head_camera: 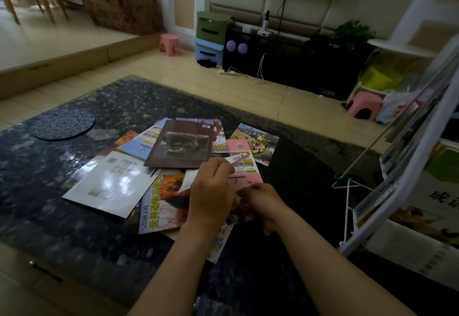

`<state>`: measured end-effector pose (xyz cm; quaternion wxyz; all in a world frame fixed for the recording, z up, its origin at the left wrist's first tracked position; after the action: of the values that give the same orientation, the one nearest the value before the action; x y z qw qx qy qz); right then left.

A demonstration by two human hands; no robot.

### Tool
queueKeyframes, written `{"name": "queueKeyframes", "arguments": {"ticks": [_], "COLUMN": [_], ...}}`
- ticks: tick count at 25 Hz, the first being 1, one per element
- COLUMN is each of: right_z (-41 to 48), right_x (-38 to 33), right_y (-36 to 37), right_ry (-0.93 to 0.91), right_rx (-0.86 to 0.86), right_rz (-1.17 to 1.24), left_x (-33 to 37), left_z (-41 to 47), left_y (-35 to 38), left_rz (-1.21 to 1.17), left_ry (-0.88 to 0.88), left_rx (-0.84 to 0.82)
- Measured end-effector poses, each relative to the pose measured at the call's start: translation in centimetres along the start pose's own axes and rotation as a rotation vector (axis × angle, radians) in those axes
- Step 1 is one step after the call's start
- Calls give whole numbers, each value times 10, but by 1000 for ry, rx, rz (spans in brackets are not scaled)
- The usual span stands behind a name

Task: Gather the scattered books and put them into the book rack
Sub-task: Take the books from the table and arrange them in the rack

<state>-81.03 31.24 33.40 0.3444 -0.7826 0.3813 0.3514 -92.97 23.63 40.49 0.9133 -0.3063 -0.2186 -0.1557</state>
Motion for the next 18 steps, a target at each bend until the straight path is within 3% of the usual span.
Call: {"name": "queueKeyframes", "arguments": {"ticks": [3, 5, 8, 10, 14, 18], "right_z": [-2, -3, -4, -3, -14, -46], "right_x": [-3, -5, -12, -19, -53, -93], "right_y": [5, 13, 18, 11, -26, -77], "right_ry": [41, 68, 37, -31, -216, -396], "right_rx": [-28, -96, -107, -56, 144, 269], "right_rz": [185, 306, 457, 548, 418, 140], "left_x": [-4, -17, -33, -41, -48, -19], "left_z": [9, 11, 3, -3, -4, 3], "left_y": [-20, -29, -27, -21, -11, -2], "left_rz": [-205, -365, -588, -689, -891, -900], "left_ry": [-177, -434, -810, -950, -1090, -959], "left_rx": [222, 348, 399, 387, 374, 176]}}
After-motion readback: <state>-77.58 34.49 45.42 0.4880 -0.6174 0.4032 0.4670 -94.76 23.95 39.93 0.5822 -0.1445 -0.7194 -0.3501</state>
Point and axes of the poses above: each hand's wrist, its own z-axis towards the middle knuckle, its own y-axis out of the palm, x = y × z, the point moved 6 cm from there along z, towards the middle knuckle
